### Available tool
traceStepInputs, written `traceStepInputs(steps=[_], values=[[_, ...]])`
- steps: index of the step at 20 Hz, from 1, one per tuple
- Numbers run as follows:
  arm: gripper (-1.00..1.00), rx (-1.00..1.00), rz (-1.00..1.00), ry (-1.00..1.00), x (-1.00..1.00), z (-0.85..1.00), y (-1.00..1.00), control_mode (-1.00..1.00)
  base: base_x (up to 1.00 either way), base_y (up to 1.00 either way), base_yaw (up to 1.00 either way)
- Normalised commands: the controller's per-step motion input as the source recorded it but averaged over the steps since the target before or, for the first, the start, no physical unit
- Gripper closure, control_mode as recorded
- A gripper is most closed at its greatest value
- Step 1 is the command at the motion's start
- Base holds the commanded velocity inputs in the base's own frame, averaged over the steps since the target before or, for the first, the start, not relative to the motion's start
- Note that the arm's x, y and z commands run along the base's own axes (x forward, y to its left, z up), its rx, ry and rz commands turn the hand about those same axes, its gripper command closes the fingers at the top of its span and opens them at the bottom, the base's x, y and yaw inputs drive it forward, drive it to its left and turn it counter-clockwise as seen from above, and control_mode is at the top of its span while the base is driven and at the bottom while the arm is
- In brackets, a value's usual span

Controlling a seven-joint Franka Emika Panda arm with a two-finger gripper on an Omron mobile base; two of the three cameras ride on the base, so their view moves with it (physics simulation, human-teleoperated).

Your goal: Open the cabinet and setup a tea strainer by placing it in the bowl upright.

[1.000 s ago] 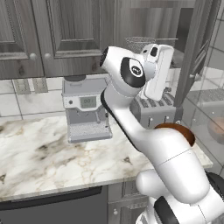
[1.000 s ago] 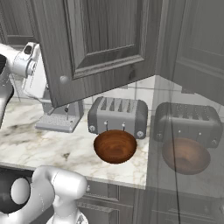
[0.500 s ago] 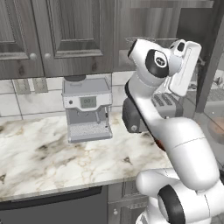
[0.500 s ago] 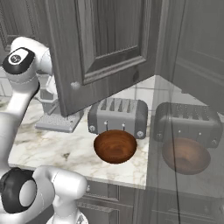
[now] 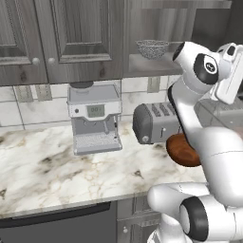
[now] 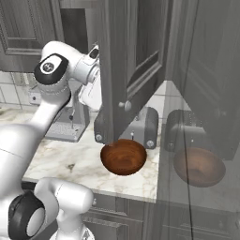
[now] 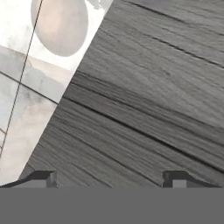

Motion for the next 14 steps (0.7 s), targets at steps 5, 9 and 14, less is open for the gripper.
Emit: traceStepInputs(steps=[5,9,14], values=[[-1.0,0.0,0.04,0.0,0.0,0.0,-0.24,-1.0,0.0,0.0,0.0],[-1.0,0.03,0.0,0.0,0.0,0.0,0.06,-1.0,0.0,0.0,0.0],[-1.0,0.0,0.0,0.0,0.0,-0.01,0.54,-1.0,0.0,0.0,0.0]])
